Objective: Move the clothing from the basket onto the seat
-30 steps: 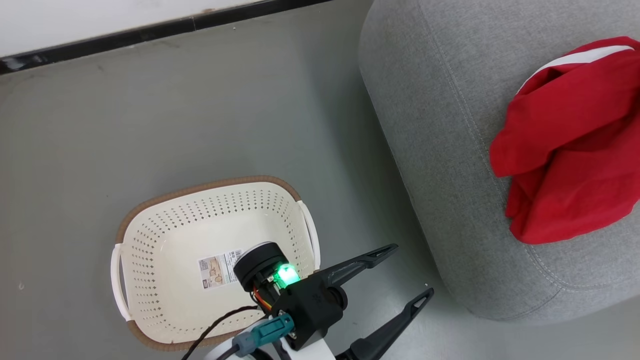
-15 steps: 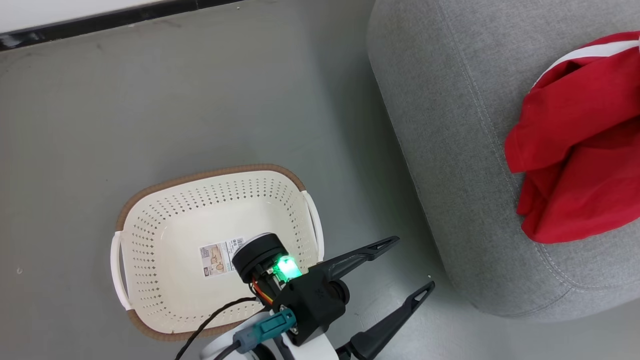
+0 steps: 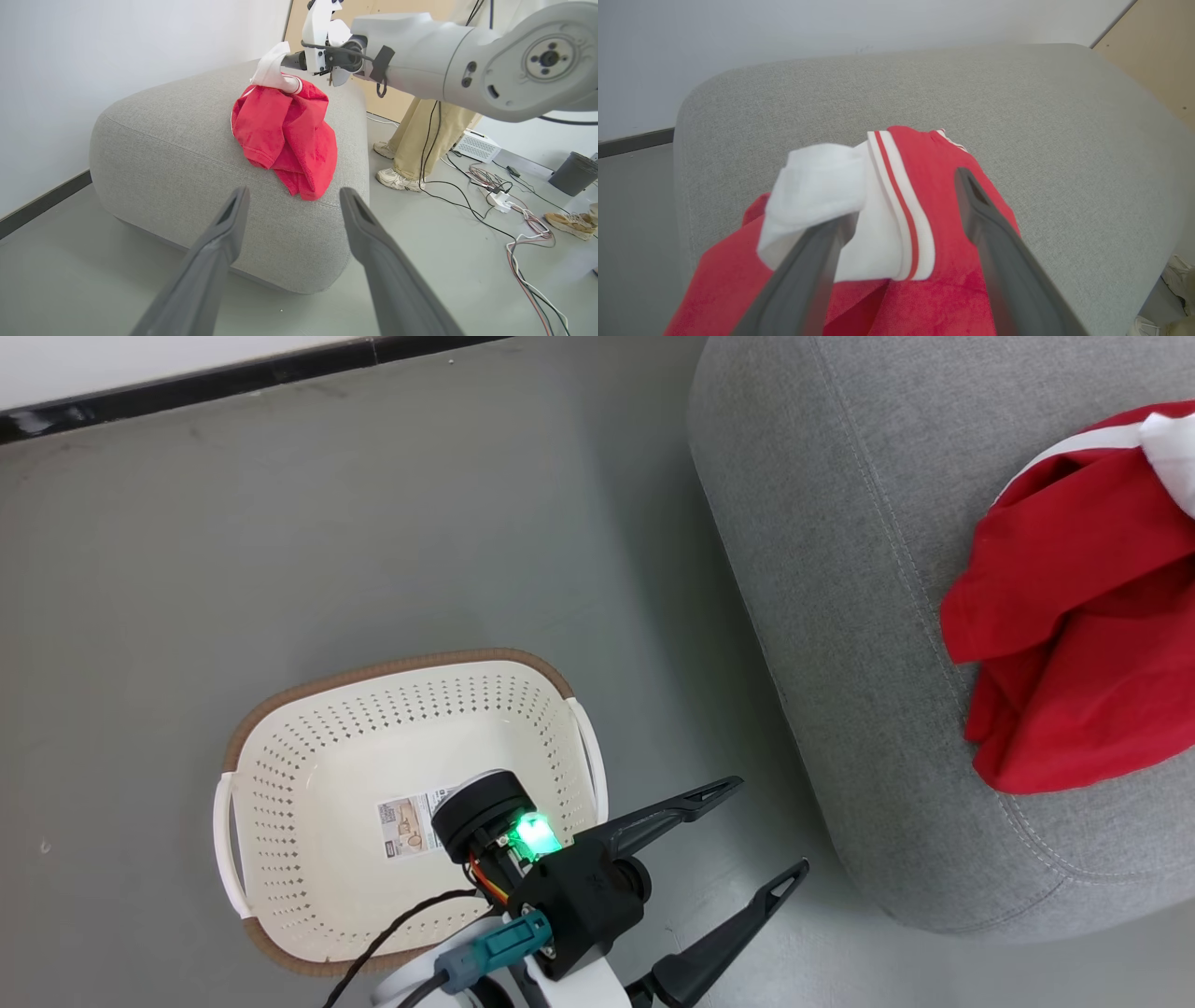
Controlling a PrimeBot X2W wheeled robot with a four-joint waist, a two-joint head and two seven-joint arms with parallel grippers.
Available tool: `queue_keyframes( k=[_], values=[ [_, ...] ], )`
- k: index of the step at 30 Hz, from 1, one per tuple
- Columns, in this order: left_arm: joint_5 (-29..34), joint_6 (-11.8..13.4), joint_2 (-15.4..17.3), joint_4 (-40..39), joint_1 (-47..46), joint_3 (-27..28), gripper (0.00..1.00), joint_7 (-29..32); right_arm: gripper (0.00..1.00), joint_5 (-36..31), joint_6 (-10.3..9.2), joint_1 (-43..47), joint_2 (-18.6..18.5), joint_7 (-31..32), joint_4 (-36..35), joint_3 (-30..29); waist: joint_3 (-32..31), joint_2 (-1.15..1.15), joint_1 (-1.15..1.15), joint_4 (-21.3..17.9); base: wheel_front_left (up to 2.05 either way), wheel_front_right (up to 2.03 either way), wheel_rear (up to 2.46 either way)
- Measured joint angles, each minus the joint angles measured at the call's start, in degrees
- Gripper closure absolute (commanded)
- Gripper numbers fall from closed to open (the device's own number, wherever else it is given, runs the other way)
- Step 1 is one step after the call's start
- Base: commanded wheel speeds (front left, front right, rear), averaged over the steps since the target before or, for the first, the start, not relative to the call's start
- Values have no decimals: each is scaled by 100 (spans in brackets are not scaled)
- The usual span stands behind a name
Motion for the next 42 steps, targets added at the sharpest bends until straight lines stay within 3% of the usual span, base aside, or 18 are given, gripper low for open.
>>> queue_keyframes(
  k=[23,42],
  values=[
    [-10,43,-88,254,4,102,0,-386,0,-140,0,-556,-99,-660,-334,459,-468,0,0,110,0,0,0],
    [-30,413,-21,454,393,423,0,-861,0,-116,0,-303,338,-1305,-866,1131,-1140,0,0,446,0,0,0]
  ],
)
